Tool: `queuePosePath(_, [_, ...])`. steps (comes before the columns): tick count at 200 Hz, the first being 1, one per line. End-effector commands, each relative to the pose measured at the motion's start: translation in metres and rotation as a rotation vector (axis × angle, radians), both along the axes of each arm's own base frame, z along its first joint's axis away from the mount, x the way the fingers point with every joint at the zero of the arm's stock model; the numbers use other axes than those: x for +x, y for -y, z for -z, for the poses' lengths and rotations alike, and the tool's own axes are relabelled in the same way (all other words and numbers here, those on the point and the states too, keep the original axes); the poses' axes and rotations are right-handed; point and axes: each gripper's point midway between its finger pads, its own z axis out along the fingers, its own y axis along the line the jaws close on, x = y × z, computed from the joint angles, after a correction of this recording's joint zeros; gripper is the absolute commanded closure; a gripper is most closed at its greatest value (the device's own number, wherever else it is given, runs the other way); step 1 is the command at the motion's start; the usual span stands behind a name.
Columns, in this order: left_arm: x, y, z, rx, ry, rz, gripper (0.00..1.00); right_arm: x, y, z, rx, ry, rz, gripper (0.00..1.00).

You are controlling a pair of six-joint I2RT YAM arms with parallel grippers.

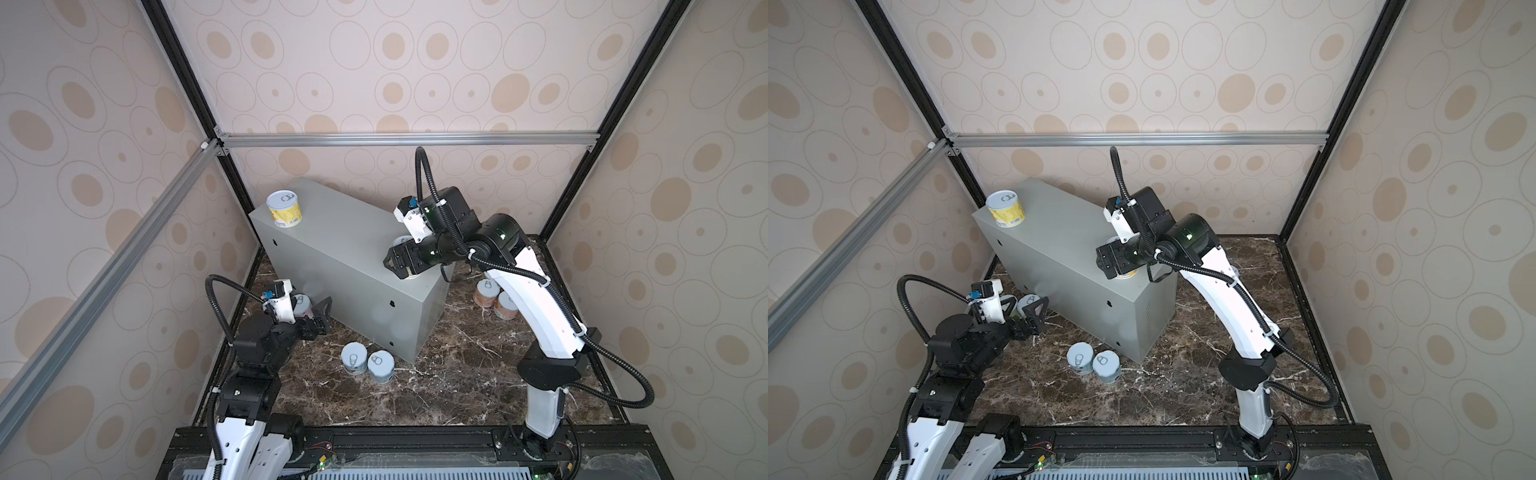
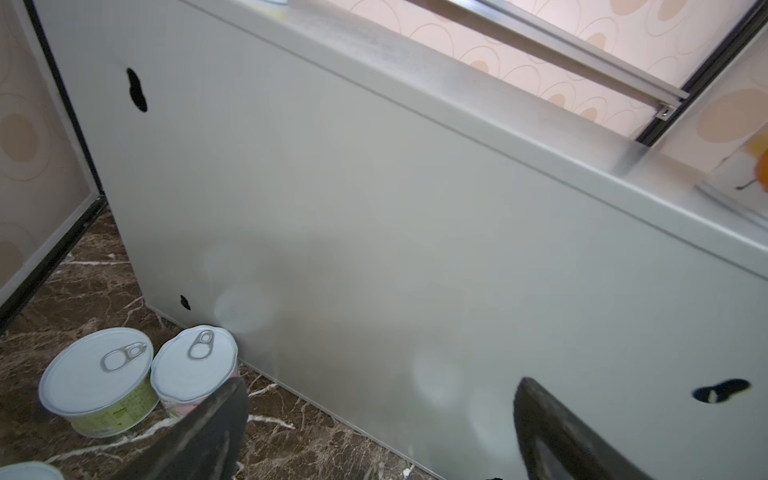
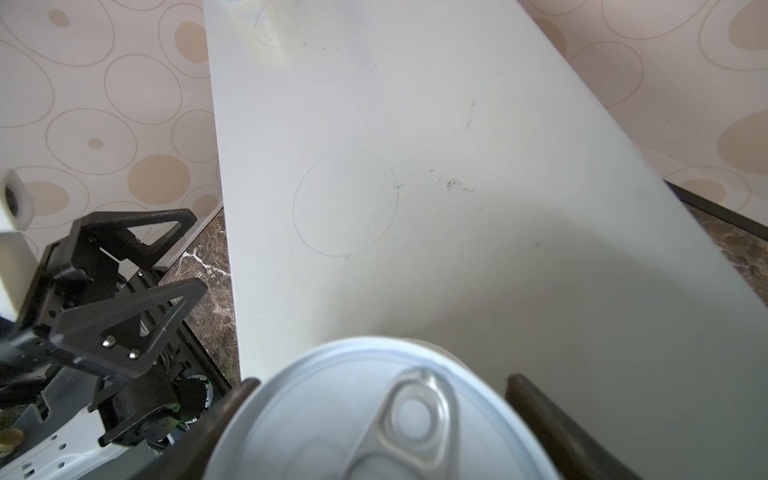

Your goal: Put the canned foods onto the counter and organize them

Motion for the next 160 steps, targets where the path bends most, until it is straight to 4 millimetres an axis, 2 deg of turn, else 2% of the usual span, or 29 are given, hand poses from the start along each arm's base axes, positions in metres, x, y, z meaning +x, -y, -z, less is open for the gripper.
queuePosePath(1, [-0.008,0.016,-0.043,0.017,0.112,0.105,0.01,-0.002,-0.004,-0.008,0.023,0.018,-0.010,0.04])
queuePosePath(38, [-0.012,0.028,-0.082,0.033,0.201,0.181,0.01,-0.005,-0.001,-0.019,0.043,0.043,-0.014,0.00])
queuePosePath(67, [-0.013,0.040,-0.107,0.034,0.242,0.252,0.01,-0.010,0.008,-0.035,0.062,0.082,-0.010,0.00])
queuePosePath(108, [-0.011,0.059,-0.120,0.059,0.270,0.328,0.01,-0.021,0.025,-0.060,0.086,0.142,-0.007,0.00])
queuePosePath(144, [-0.011,0.085,-0.133,0.087,0.281,0.383,0.01,-0.035,0.054,-0.079,0.105,0.174,0.031,0.00])
queuePosePath(160, [-0.010,0.100,-0.135,0.104,0.274,0.410,0.01,-0.039,0.067,-0.080,0.108,0.181,0.057,0.00])
